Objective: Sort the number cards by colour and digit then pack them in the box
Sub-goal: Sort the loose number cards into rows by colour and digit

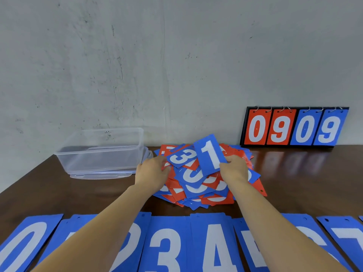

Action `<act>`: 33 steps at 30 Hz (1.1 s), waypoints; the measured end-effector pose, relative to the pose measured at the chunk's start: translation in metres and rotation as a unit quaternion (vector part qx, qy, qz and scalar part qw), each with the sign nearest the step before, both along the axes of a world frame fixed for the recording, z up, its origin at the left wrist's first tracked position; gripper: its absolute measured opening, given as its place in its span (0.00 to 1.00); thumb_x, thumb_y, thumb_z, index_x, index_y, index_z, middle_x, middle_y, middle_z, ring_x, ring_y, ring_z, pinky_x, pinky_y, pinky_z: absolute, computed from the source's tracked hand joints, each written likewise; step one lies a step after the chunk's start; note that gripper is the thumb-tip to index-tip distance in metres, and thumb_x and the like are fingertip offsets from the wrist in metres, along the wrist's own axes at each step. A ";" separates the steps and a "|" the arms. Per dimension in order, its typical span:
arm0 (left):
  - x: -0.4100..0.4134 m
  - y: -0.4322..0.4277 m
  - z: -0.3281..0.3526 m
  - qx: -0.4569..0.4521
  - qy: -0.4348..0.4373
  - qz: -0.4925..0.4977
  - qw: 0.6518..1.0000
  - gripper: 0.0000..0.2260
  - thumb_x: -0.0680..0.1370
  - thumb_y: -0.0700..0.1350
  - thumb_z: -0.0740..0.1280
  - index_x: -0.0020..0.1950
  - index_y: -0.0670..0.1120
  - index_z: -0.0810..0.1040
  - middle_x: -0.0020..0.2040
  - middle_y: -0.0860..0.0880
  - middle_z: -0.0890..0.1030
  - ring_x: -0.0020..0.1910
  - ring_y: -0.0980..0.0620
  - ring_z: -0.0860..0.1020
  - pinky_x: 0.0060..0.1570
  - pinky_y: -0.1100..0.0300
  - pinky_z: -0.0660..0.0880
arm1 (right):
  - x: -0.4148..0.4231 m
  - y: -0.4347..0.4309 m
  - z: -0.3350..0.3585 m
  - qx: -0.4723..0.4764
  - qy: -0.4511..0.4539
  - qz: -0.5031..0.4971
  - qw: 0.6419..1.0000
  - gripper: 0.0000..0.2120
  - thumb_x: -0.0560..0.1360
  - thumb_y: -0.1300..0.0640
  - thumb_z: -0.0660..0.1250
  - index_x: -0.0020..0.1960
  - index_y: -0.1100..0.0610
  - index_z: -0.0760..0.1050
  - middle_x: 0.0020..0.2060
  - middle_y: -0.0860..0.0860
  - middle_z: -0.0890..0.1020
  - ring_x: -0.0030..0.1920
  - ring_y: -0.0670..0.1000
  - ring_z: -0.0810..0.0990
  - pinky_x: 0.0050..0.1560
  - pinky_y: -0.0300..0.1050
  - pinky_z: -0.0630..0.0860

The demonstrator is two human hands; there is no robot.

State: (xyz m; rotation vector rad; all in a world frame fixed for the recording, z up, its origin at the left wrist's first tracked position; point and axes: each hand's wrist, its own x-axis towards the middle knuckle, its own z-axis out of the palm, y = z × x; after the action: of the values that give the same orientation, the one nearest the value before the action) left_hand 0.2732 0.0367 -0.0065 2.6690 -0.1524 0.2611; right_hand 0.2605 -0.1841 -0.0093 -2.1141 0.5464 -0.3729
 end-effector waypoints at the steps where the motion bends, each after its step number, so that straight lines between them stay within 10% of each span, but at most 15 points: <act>1: 0.005 -0.001 0.001 -0.005 0.000 0.002 1.000 0.18 0.80 0.52 0.62 0.68 0.48 0.72 0.63 0.49 0.79 0.61 0.49 0.76 0.63 0.50 0.71 | -0.002 -0.002 0.002 0.030 -0.018 -0.007 0.999 0.06 0.77 0.65 0.61 0.44 0.59 0.75 0.37 0.51 0.78 0.33 0.48 0.75 0.30 0.42 0.72; 5: 0.029 -0.011 0.002 0.010 0.019 -0.005 1.000 0.23 0.80 0.56 0.62 0.71 0.46 0.68 0.66 0.46 0.75 0.66 0.45 0.70 0.65 0.49 0.69 | -0.001 -0.005 0.006 0.121 -0.045 -0.009 0.992 0.07 0.78 0.63 0.64 0.41 0.56 0.74 0.39 0.50 0.79 0.42 0.53 0.81 0.47 0.54 0.81; 17: 0.066 -0.029 0.003 0.110 0.002 0.029 0.994 0.18 0.75 0.55 0.68 0.61 0.48 0.75 0.58 0.48 0.77 0.60 0.45 0.73 0.59 0.52 0.68 | -0.005 -0.004 0.007 0.208 -0.040 0.007 0.977 0.05 0.77 0.64 0.66 0.46 0.55 0.74 0.42 0.50 0.79 0.39 0.47 0.79 0.34 0.40 0.74; 26: 0.039 -0.023 0.031 -0.306 0.050 0.034 0.950 0.10 0.77 0.37 0.65 0.35 0.41 0.75 0.32 0.47 0.77 0.32 0.50 0.74 0.29 0.62 0.73 | -0.024 -0.003 0.031 0.241 -0.058 -0.005 0.969 0.08 0.79 0.59 0.65 0.41 0.52 0.72 0.41 0.52 0.81 0.41 0.50 0.82 0.33 0.40 0.73; 33: -0.008 0.003 0.055 -0.385 0.096 0.036 0.917 0.05 0.77 0.36 0.67 0.41 0.41 0.76 0.36 0.46 0.78 0.32 0.52 0.74 0.27 0.65 0.72 | -0.053 0.013 0.062 0.290 -0.058 0.030 0.955 0.09 0.79 0.58 0.64 0.41 0.54 0.71 0.47 0.55 0.81 0.33 0.47 0.78 0.32 0.39 0.71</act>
State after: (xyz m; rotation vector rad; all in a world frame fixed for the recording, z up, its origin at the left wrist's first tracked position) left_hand 0.2652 0.0394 0.0483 1.8971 0.0982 0.0542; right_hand 0.2079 -0.1706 0.0526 -1.5273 0.4527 -0.2586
